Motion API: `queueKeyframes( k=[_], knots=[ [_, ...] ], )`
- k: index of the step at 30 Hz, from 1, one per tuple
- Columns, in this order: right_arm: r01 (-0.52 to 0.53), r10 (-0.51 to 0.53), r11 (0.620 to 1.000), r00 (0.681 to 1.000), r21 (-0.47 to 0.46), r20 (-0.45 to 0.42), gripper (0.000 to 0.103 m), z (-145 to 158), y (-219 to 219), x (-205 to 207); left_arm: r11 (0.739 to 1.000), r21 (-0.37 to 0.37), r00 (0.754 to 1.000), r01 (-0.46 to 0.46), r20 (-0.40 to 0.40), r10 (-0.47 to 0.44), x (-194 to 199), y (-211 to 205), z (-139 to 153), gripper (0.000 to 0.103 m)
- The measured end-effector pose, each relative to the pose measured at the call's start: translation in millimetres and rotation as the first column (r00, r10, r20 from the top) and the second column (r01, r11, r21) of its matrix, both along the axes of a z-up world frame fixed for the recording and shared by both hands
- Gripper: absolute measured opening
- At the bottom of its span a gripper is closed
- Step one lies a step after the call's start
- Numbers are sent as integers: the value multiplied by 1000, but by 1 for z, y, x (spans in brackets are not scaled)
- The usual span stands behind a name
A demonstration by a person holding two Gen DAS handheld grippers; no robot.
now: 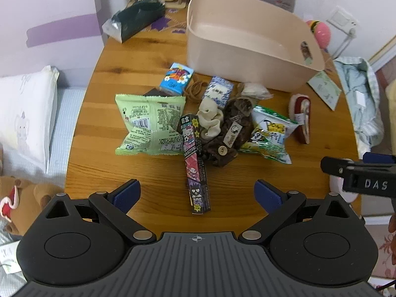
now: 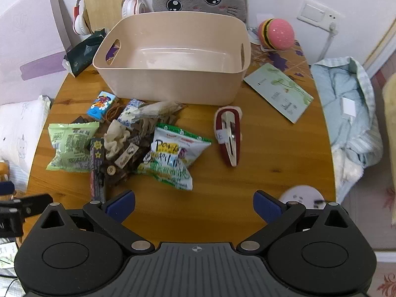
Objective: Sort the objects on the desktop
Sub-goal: 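Grasp the pink character box with the left tool while the right tool grasps the white Power snack bag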
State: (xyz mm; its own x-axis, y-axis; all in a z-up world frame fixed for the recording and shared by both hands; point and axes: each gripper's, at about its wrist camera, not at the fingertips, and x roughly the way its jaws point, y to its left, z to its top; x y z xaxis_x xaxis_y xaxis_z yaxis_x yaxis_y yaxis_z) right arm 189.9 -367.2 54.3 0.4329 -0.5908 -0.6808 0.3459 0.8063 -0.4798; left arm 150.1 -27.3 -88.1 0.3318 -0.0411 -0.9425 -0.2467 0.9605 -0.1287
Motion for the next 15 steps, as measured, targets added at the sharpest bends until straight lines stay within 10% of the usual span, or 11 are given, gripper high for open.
queueKeyframes(
  k=[15],
  knots=[
    [52,-60,979,998,196,34,103,-13,-57,61,997,68,995,-35,-91,41,26,-13,-44,101]
  ],
)
